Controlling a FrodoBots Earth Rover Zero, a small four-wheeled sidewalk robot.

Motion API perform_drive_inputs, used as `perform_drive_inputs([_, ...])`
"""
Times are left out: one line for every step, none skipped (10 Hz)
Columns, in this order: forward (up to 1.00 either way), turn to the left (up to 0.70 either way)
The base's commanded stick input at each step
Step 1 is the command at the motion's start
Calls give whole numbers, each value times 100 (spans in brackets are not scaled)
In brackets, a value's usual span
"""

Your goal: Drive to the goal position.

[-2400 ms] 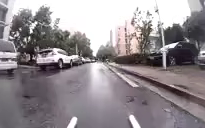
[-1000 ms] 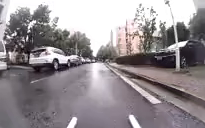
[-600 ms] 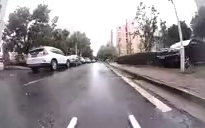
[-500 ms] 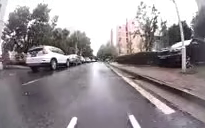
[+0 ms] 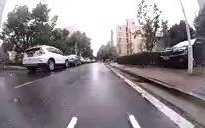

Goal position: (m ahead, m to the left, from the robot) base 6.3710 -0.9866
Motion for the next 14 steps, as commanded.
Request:
perform_drive_inputs([70, 0])
perform_drive_inputs([70, 0])
perform_drive_inputs([70, 0])
perform_drive_inputs([70, 0])
perform_drive_inputs([70, 0])
perform_drive_inputs([70, 0])
perform_drive_inputs([70, 14])
perform_drive_inputs([70, 14])
perform_drive_inputs([70, 14])
perform_drive_inputs([70, 14])
perform_drive_inputs([70, 14])
perform_drive_inputs([70, 14])
perform_drive_inputs([70, 9])
perform_drive_inputs([70, 0])
